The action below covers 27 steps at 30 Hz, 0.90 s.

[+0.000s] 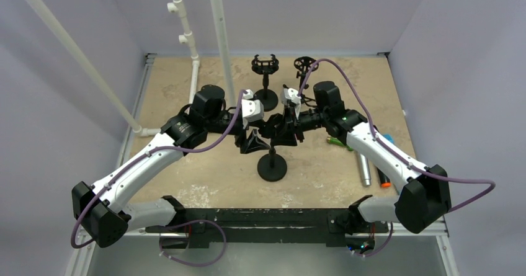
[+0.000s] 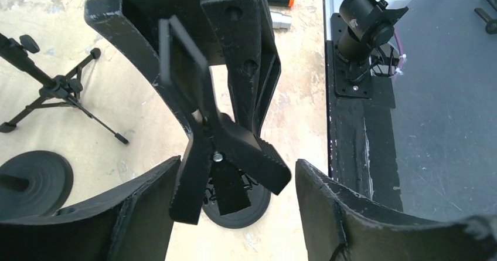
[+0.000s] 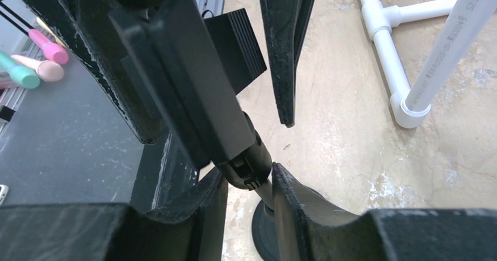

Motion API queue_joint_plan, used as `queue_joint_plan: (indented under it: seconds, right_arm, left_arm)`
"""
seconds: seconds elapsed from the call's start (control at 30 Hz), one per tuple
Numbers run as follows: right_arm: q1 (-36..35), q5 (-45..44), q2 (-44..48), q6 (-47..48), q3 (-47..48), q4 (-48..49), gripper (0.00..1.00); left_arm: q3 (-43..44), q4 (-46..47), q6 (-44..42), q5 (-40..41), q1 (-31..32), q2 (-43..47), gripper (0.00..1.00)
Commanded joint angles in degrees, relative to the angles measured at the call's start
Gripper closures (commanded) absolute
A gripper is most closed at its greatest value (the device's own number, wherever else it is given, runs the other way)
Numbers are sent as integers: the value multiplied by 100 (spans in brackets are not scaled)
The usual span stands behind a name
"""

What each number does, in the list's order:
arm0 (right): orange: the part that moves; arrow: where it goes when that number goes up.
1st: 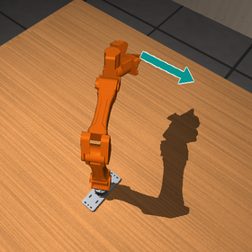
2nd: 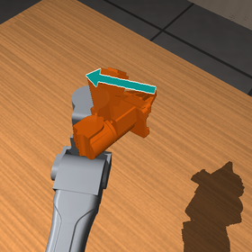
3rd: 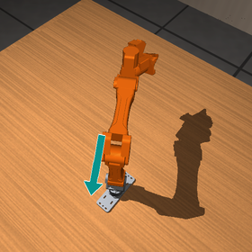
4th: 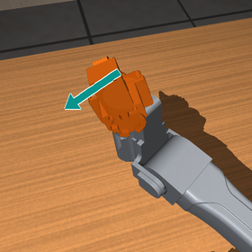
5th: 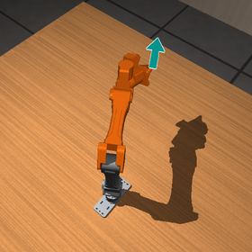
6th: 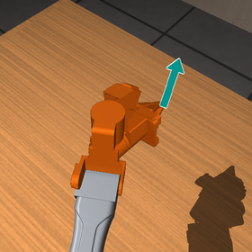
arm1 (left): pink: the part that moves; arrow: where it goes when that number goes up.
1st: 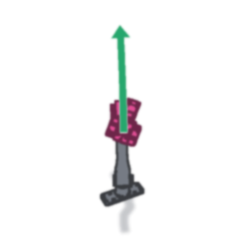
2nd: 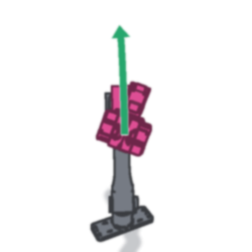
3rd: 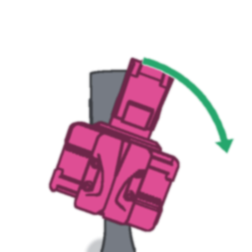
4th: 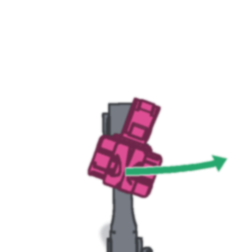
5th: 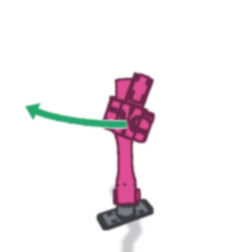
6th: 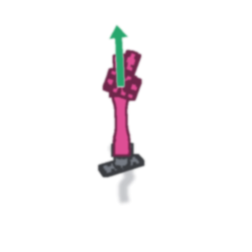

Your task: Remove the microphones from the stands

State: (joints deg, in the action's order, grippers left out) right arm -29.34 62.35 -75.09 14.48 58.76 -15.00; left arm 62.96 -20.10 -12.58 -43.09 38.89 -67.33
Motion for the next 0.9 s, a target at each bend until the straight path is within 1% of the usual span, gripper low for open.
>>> queue_joint_plan:
  seconds: [0.0, 0.13, 0.2, 0.37, 0.43, 0.53, 0.63, 0.87]
  right_arm:
    - [-5, 84, 94, -218, -3, 425, 65]
    - [-10, 93, 69, -360, -94, 611, 53]
    - [-16, 109, 60, -403, -138, 661, 50]
    - [-93, 191, 11, -710, -312, 1024, 49]
    - [-126, 241, -32, -840, -368, 1182, 52]
    - [-158, 321, -90, -1061, -404, 1420, 62]
    - [-165, 398, -102, -1267, -435, 1673, 74]
    - [-158, 337, -34, -1260, -393, 1645, 100]
  left_arm:
    - [-11, -23, -3, 22, -11, 111, 30]
    - [-3, -72, -25, 67, -22, 123, 27]
    - [-3, -81, -27, 64, -18, 131, 26]
    - [14, -49, 0, 90, -22, 119, 24]
    - [23, -40, 5, 112, -21, 120, 23]
    - [15, -47, 13, 141, -22, 125, 22]
    - [6, -38, 31, 164, -39, 136, 20]
    - [6, -27, 59, 249, -77, 175, 15]
